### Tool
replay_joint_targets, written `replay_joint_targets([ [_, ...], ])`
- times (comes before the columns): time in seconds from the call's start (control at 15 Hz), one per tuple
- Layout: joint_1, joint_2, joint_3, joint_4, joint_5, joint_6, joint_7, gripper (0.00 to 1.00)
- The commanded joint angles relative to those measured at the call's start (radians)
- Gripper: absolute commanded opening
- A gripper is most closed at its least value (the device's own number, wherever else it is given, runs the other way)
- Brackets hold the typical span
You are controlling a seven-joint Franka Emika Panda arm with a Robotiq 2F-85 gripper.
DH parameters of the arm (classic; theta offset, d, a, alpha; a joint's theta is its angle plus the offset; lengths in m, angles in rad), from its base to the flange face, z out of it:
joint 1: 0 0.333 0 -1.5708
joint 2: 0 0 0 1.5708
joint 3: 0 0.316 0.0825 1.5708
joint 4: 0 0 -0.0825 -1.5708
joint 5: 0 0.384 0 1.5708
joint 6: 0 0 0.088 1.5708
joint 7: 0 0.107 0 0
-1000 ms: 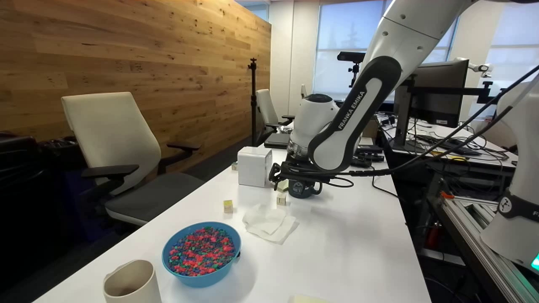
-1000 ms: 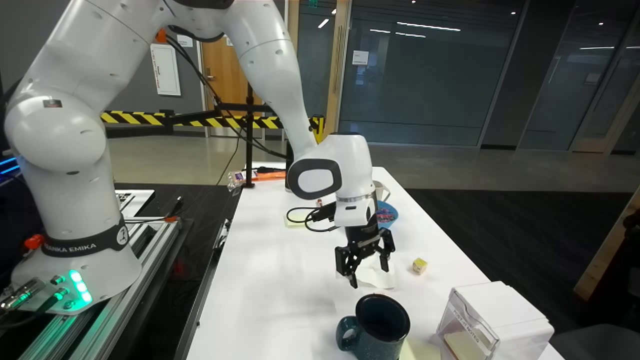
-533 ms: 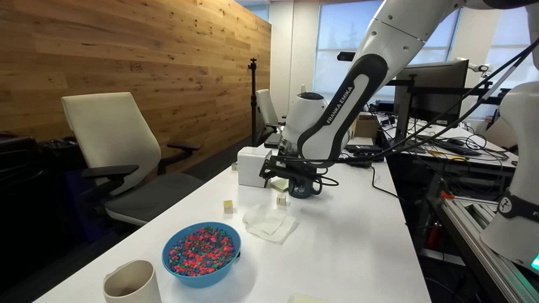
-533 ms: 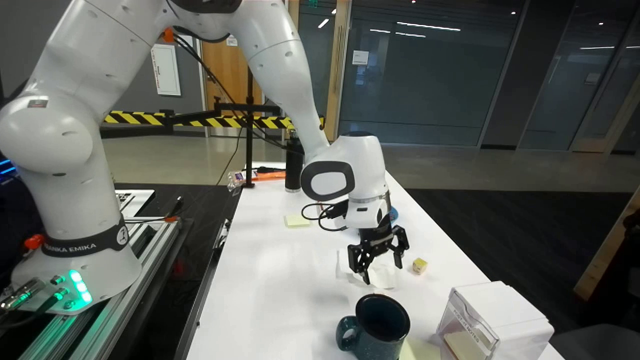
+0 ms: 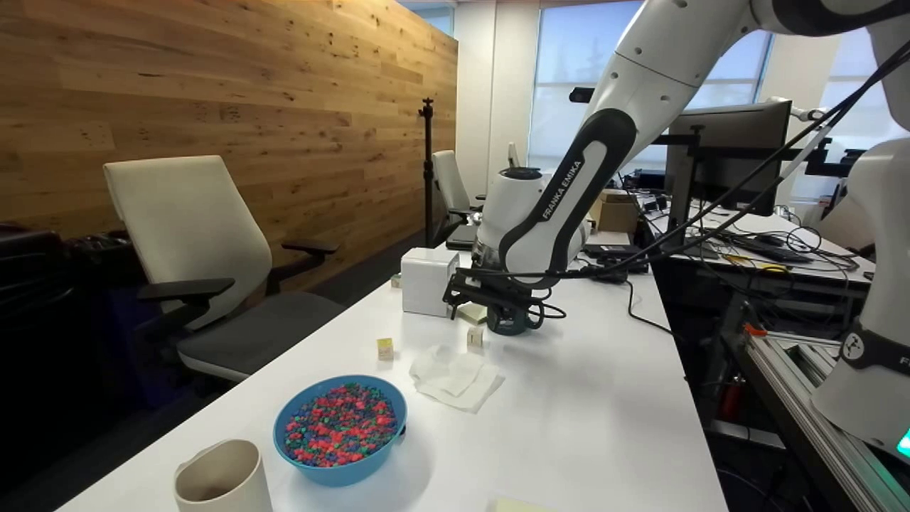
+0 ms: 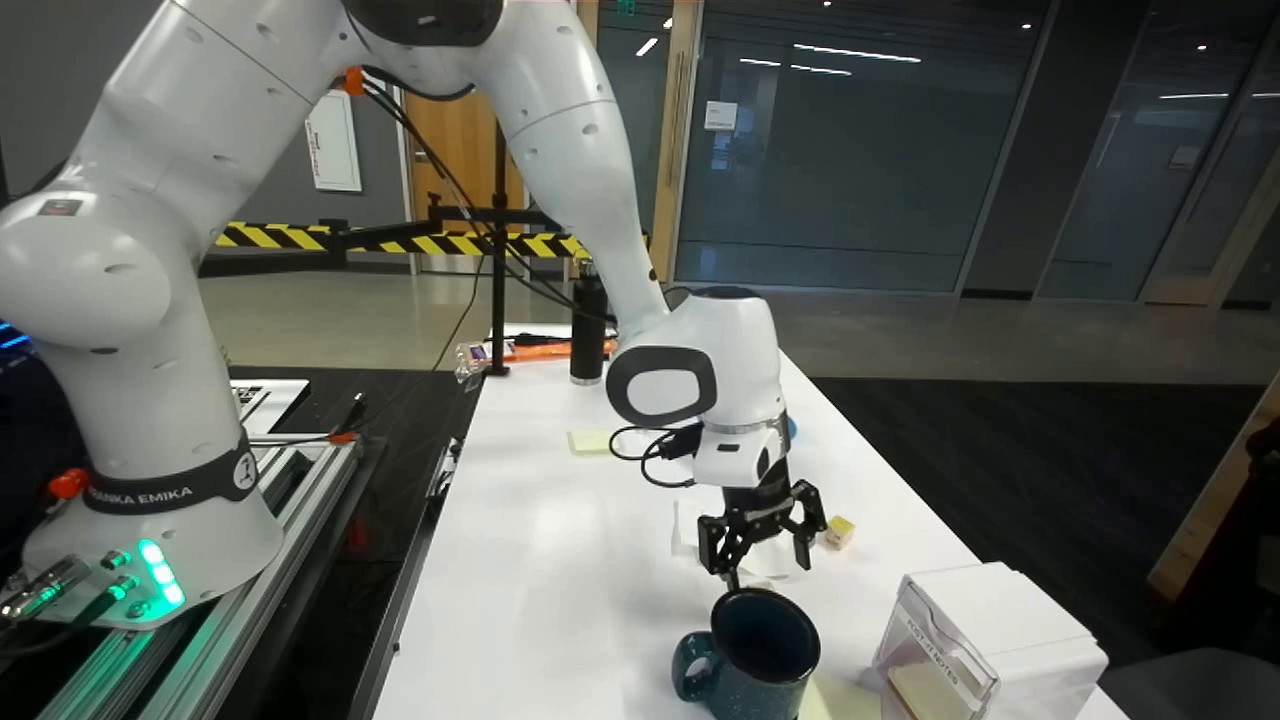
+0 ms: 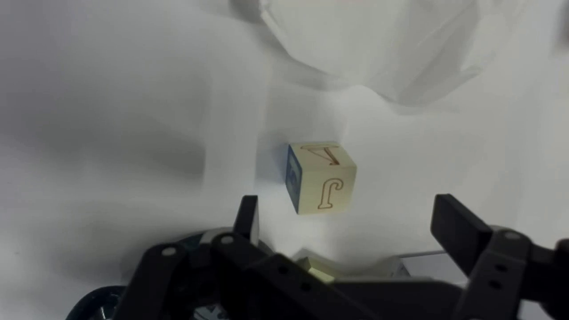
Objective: Put the cube in the mug cup
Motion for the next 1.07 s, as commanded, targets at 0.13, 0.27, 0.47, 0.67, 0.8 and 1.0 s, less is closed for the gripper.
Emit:
replay_joint_targets([
  [0.13,-0.053,0.028,0.056,0.05,-0.033,-0.038,0.03,1.0],
  [0.27,-0.062,0.029,0.069,0.053,-0.032,-0.038,0.031,1.0],
  [0.47,-0.068,0.042,0.069,0.067,-0.032,-0.037,0.036,1.0],
  [0.67,-0.074,0.056,0.064,0.079,-0.033,-0.038,0.037,1.0],
  [0.8,-0.075,0.062,0.062,0.08,-0.033,-0.036,0.037,1.0],
  [1.0,-0.076,0.072,0.063,0.082,-0.033,-0.034,0.035,1.0],
])
